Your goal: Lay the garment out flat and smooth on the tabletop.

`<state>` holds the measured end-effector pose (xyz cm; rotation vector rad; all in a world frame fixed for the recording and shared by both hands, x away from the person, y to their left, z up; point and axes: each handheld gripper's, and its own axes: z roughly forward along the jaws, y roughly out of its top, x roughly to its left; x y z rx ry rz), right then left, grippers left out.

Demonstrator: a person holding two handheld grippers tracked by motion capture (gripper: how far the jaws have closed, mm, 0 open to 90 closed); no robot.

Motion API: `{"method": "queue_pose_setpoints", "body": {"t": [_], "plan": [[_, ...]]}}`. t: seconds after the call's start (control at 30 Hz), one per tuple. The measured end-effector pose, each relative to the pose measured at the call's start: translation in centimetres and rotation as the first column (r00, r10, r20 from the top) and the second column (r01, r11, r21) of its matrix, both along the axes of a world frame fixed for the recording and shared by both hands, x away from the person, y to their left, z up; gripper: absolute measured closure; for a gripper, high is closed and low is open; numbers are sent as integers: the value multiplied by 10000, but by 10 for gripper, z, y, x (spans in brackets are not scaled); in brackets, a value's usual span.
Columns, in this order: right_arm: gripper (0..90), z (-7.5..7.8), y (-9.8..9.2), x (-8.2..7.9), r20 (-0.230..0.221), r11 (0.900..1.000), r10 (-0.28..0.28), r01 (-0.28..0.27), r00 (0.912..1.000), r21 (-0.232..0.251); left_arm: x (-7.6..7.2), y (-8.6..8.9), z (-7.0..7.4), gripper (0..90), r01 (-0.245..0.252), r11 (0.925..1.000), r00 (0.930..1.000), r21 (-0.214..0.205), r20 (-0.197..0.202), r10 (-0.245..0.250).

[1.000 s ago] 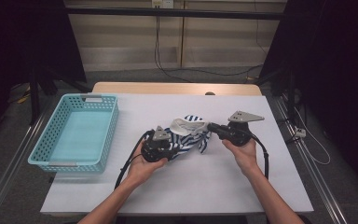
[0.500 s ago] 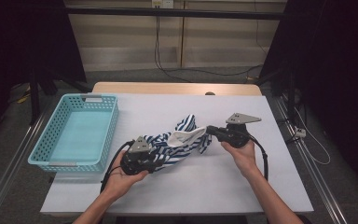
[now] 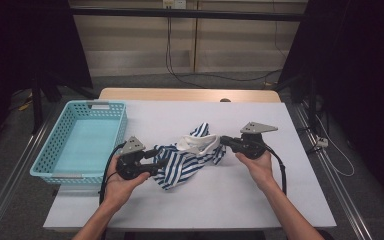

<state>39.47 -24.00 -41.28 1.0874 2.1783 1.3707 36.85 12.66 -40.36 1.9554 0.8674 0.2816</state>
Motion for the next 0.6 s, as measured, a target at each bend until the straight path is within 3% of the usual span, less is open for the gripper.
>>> {"method": "queue_pose_setpoints", "body": {"t": [0.07,0.13,0.17,0.23,0.27,0.37,0.4,0.43,0.5,0.6], "plan": [[875,0,1,0,-24,10000,1,-1,10000,-62,4,-7,-1,480,-255,9994,9996,248,79,253],[858,-1,1,1,1,9999,57,-57,10000,-138,0,-17,1,552,275,9984,9989,491,365,-293],[833,-2,1,2,-22,9999,75,-75,10000,-101,-1,-23,2,588,619,9965,9976,561,284,-636],[802,-4,2,3,-93,9999,58,-59,9999,-137,0,-34,0,583,765,9947,9970,688,-137,-757],[771,-4,2,3,-122,9998,121,-123,9999,-151,2,-38,-3,562,727,9951,9971,673,-254,-711],[724,-4,3,1,-84,9997,145,-146,9999,-196,12,-47,-15,448,527,9915,9970,1186,-634,-454],[711,-3,3,1,-104,9997,149,-151,9998,-200,13,-50,-21,421,312,9932,9964,1118,-815,-222],[710,-3,2,1,-103,9997,106,-108,9999,-201,16,-51,-23,366,482,9883,9949,1449,-948,-347],[702,-5,1,2,-132,9997,55,-59,9999,-250,15,-57,-29,296,182,9880,9958,1536,-914,-41],[693,-9,3,2,-270,9994,46,-55,9996,-334,15,-61,-35,282,283,9793,9970,2002,-766,-131]]}}
